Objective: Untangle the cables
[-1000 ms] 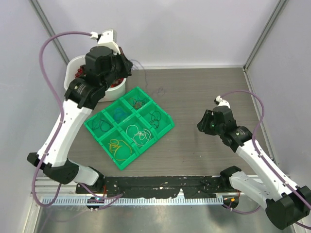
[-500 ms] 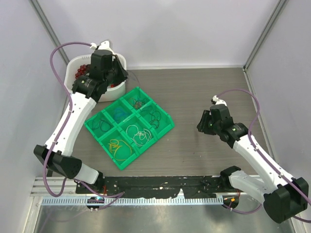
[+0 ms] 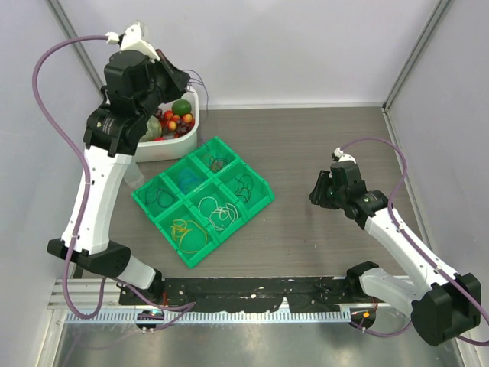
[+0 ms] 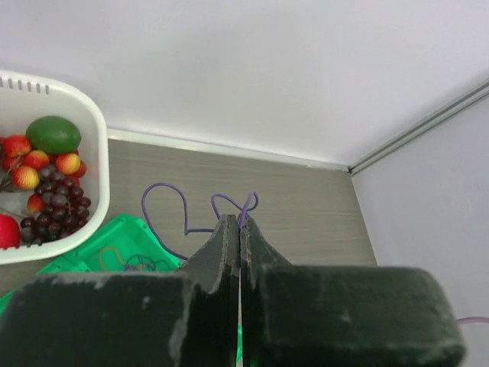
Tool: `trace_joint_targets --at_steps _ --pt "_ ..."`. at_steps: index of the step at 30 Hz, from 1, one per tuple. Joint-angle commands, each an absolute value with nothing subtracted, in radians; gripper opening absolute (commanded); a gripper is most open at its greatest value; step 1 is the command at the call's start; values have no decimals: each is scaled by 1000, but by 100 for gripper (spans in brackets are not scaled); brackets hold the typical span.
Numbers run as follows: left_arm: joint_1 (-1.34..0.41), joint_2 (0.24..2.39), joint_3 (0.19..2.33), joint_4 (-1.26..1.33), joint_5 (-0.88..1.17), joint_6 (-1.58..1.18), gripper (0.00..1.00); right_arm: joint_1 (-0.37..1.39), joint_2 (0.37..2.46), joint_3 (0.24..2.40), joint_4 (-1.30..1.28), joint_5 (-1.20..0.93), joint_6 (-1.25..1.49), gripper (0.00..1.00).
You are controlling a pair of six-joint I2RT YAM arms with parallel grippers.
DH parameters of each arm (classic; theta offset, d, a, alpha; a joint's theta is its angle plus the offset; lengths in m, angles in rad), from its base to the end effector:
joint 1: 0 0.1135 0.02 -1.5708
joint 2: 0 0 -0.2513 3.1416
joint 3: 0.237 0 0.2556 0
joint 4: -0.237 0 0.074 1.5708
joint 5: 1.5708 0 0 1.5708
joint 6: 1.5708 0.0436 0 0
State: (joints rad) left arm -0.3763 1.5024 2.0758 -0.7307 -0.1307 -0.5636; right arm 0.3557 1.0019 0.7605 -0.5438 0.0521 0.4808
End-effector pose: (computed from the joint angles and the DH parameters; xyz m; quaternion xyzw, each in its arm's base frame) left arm 0.2762 -0.1030 0.5310 -0.1132 0.7516 -0.2492 0.6002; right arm 0.2102 0.0757 0.2410 0.0677 0.9211 0.1334 0.3594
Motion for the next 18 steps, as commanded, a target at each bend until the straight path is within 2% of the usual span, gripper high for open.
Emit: trace_joint_targets --at_steps 1,18 --pt "-370 1528 2128 -724 -127 -532 0 348 1005 773 -499 38 491 40" --pt "-364 1558 1638 -568 -107 -606 0 333 983 759 -509 15 495 40"
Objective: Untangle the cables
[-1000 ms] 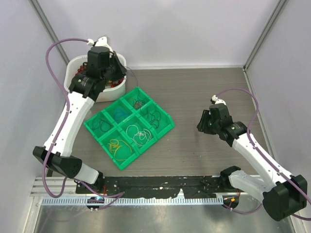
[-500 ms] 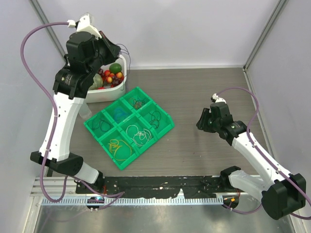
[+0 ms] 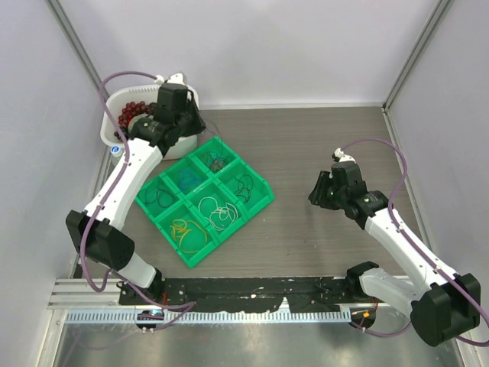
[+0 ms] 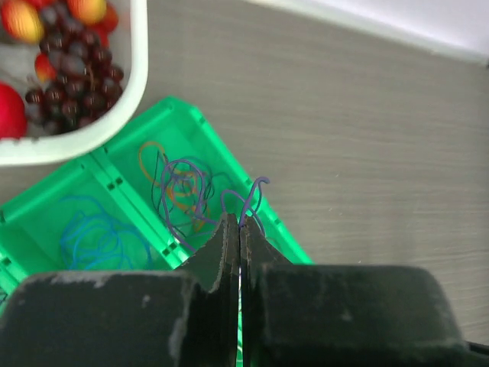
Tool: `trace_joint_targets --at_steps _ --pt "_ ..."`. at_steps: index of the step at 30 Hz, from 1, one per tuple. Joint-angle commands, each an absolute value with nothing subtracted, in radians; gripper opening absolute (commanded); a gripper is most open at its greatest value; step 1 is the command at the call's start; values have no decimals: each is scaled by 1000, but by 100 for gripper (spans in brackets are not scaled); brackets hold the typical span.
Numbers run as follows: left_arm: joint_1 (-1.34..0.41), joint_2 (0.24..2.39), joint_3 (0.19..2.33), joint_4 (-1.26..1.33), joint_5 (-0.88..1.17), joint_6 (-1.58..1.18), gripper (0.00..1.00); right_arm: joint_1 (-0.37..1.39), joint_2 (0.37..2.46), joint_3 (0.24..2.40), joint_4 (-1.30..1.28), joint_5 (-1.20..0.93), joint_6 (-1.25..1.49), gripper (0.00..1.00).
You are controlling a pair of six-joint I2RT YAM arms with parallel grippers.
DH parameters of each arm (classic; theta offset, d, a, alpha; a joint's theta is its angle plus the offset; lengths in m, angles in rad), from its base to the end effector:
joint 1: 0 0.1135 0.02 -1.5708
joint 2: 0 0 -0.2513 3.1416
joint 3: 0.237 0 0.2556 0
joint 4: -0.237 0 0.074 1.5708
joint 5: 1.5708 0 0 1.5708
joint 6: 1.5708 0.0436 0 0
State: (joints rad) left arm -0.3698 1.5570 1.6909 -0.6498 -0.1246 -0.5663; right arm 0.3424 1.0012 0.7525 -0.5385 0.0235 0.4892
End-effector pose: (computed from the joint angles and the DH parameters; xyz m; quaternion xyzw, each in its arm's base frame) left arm 0.3346 -0.1239 0.3996 -0.1158 0.8552 -0.1786 0.4726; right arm 0.2105 0.0739 0.2388 0.0723 0.9213 0.1443 0.3537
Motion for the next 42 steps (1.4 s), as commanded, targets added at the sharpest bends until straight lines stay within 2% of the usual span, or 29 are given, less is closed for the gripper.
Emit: trace_joint_targets --at_steps 1,10,24,28,30,32,40,42 --pt "-364 1566 1614 -561 -109 -606 0 334 985 761 -509 15 495 40" --pt "-365 1848 1772 -744 -49 -635 0 328 989 752 -509 15 497 40" --pt "-365 2012 1729 -813 -192 -672 1 321 973 755 -531 15 494 40" --pt "-367 2016 1743 -838 -202 -676 11 319 976 753 -531 -26 500 40" --pt "-368 1999 1741 -839 -209 -676 23 321 979 756 -532 -34 502 40" --pt "-367 1967 1740 -841 -209 -676 31 319 980 759 -531 -37 502 40" --pt "-367 1795 1701 -851 -144 -721 52 321 973 802 -557 -32 500 40" --pt "-367 1732 1671 -847 -114 -729 55 321 962 813 -566 -31 500 40"
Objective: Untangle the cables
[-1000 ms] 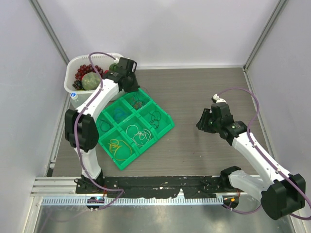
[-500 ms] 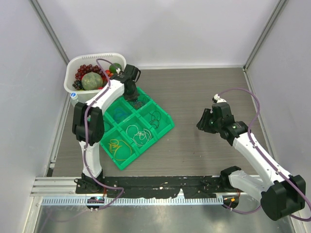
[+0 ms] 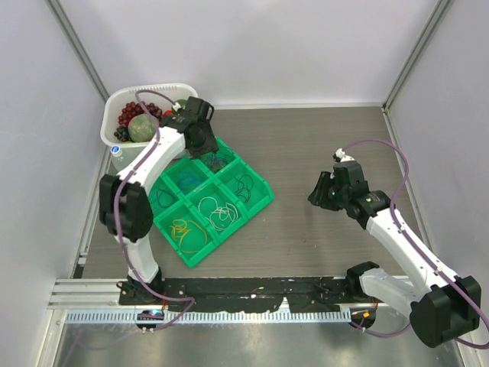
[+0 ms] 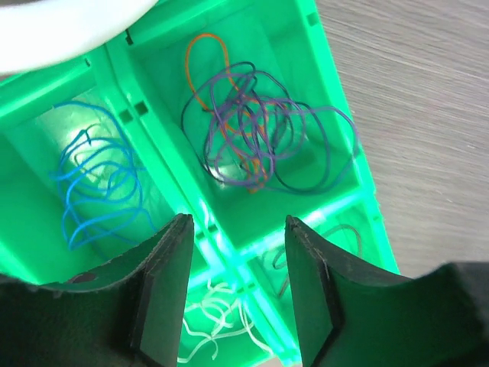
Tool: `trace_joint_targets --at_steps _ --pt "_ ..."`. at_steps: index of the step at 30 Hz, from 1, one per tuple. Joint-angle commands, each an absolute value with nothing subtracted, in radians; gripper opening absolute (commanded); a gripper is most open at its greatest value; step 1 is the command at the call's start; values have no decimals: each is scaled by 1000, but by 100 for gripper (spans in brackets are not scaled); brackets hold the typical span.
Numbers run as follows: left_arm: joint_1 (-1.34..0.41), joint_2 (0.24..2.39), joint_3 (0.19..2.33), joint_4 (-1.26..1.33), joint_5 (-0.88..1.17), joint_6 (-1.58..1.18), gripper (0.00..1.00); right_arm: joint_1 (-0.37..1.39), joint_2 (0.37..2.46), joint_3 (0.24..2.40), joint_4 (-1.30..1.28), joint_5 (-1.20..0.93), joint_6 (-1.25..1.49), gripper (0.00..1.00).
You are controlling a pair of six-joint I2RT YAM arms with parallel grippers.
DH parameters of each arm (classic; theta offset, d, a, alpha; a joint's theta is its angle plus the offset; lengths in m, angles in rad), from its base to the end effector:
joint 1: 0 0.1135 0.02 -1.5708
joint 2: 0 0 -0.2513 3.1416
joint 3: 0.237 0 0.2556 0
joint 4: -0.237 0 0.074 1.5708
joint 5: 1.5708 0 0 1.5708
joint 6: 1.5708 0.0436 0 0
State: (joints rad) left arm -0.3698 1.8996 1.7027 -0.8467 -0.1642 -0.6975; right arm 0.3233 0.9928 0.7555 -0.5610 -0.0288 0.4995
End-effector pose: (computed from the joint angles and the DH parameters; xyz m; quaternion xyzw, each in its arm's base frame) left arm 0.3899 -0.1435 0.2605 -0.1780 0.9458 -0.0639 0.2638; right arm 0.2086 0.0712 0.2397 0.0761 0.9231 0.1629 0.3399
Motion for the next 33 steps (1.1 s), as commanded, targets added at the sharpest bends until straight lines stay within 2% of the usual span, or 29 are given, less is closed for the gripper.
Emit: trace_joint_targets --at_steps 1,5,7,9,13,15,23,25,27,33 --pt "-367 1691 1652 -841 -92 -735 56 319 960 815 -571 -28 500 40" --pt "-367 1536 1531 -801 -5 -758 59 319 940 839 -591 -15 499 42" --pt "-365 1447 1462 -761 43 -787 59 319 930 850 -607 -6 499 45" --pt "-365 1353 1392 -688 92 -817 64 321 916 868 -630 33 499 51" --pt "-365 1140 1246 -528 173 -867 74 319 849 890 -682 90 500 69" --pt "-365 1059 1197 -491 186 -888 77 319 812 902 -702 121 497 82" --pt "-365 835 1229 -578 252 -870 83 321 700 1060 -788 192 457 83" --pt "-367 786 1290 -618 227 -851 87 319 674 1129 -799 189 437 83" --pt "-365 747 1371 -646 181 -842 99 319 649 1211 -811 202 426 83" --pt "-365 703 1622 -678 77 -750 100 319 656 1507 -868 311 411 83"
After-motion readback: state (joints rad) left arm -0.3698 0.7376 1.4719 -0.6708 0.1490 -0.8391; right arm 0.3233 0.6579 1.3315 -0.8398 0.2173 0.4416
